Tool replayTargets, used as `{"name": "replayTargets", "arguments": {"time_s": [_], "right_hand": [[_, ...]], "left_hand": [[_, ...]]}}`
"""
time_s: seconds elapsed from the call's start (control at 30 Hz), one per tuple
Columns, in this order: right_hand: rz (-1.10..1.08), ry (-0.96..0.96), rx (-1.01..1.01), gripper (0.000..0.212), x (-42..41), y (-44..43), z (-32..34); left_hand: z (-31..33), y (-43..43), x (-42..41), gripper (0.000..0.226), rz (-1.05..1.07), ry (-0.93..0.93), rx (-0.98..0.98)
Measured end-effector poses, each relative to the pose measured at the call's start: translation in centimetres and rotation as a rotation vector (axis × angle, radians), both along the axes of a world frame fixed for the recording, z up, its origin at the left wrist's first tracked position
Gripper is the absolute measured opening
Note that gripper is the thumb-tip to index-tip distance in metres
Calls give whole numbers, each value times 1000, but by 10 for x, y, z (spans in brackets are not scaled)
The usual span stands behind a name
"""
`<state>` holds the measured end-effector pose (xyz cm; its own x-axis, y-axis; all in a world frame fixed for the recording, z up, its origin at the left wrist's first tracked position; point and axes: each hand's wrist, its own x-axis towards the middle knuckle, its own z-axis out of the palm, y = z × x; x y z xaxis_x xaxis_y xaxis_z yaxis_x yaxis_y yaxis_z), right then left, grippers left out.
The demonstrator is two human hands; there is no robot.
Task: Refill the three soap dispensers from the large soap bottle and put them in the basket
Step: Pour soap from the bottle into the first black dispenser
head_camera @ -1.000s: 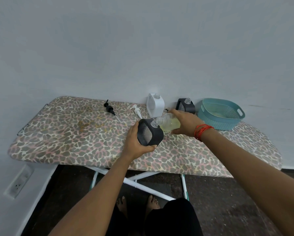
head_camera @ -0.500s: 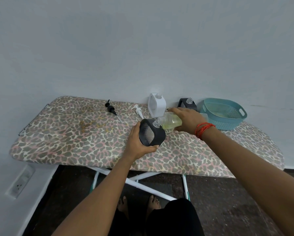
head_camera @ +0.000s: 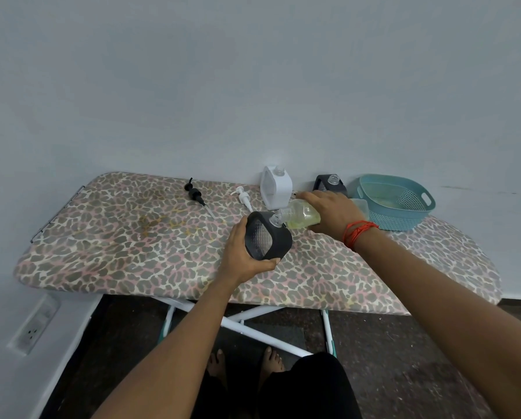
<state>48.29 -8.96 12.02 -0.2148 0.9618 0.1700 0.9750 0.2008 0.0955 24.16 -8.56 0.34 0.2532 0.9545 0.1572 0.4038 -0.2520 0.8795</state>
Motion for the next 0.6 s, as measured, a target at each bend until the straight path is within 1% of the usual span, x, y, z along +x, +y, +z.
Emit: {"name": "replayTargets", "arguments": {"time_s": [0.23,0.6], "right_hand": [[1,-56,29,71,1,2,-1],[-13,-39,30,73,2,2,-6]], "left_hand": [[1,-1,0,130,2,-7,-9],[2,-2,0,129,4,-13,7]]}}
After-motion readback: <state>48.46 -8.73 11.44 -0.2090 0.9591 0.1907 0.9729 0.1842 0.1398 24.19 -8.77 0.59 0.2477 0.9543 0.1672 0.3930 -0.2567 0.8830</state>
